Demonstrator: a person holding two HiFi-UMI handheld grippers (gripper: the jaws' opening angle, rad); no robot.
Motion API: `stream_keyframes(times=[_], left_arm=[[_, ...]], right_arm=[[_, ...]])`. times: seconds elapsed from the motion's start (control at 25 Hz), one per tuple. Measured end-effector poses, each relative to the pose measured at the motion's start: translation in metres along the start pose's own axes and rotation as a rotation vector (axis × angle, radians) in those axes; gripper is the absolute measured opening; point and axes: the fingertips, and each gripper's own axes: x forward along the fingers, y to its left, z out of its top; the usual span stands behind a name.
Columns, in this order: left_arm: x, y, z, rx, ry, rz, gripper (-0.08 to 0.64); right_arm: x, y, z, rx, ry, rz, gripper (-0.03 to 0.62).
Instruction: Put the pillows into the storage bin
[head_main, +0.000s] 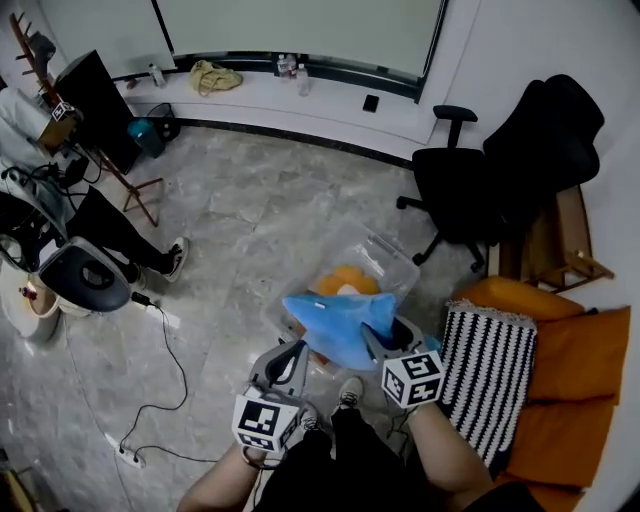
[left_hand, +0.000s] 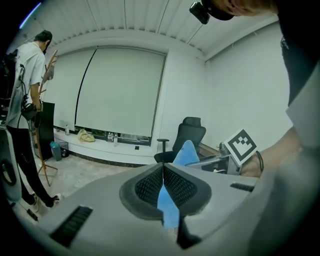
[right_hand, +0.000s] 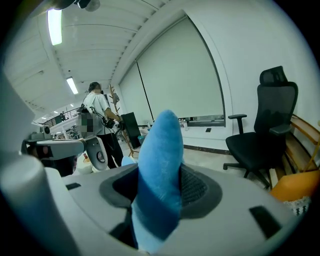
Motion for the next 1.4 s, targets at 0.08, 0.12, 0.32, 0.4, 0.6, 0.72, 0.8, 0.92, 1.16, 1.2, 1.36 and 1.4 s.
stream_keyframes(times=[0.08,0.12,0.32,0.4,0.6,0.72,0.8,0.92,1.16,1.2,1.36,1.4], left_arm=[[0.019,0.002,-0.005,-0.010,0.021,0.010,0.006],[0.029,0.002,-0.008,-0.015,0.021,0.013,0.006],[0.080,0.004,-0.027,-0.031,0.056,0.000,0.006],[0.096,0.007,-0.038,-0.039,0.073,-0.021,0.006],[0.126,0.020,-0.071,-0.052,0.116,-0.079,0.006],[0.140,0.032,-0.097,-0.056,0.150,-0.122,0.008],[0.150,0.041,-0.113,-0.046,0.170,-0.153,0.006],[0.160,0.055,-0.140,-0.046,0.209,-0.190,0.007],[0.180,0.078,-0.188,-0.085,0.218,-0.213,0.006],[0.180,0.081,-0.198,-0.091,0.223,-0.215,0.007],[0.182,0.092,-0.227,-0.098,0.238,-0.216,0.006],[0.182,0.094,-0.229,-0.105,0.242,-0.213,0.008]], right_arm=[[0.015,-0.011,-0.005,0.005,0.008,0.022,0.224],[0.023,-0.016,-0.008,0.006,0.012,0.032,0.224],[0.063,-0.043,-0.027,0.025,0.041,0.051,0.224],[0.077,-0.050,-0.036,0.038,0.054,0.044,0.224],[0.113,-0.063,-0.071,0.082,0.093,0.017,0.224],[0.139,-0.068,-0.096,0.102,0.112,-0.010,0.224],[0.158,-0.070,-0.114,0.117,0.124,-0.028,0.224],[0.184,-0.070,-0.146,0.149,0.155,-0.040,0.224],[0.234,-0.085,-0.209,0.191,0.214,-0.067,0.225],[0.240,-0.085,-0.219,0.200,0.223,-0.069,0.225],[0.257,-0.086,-0.253,0.161,0.292,-0.088,0.270],[0.260,-0.088,-0.256,0.124,0.300,-0.108,0.312]])
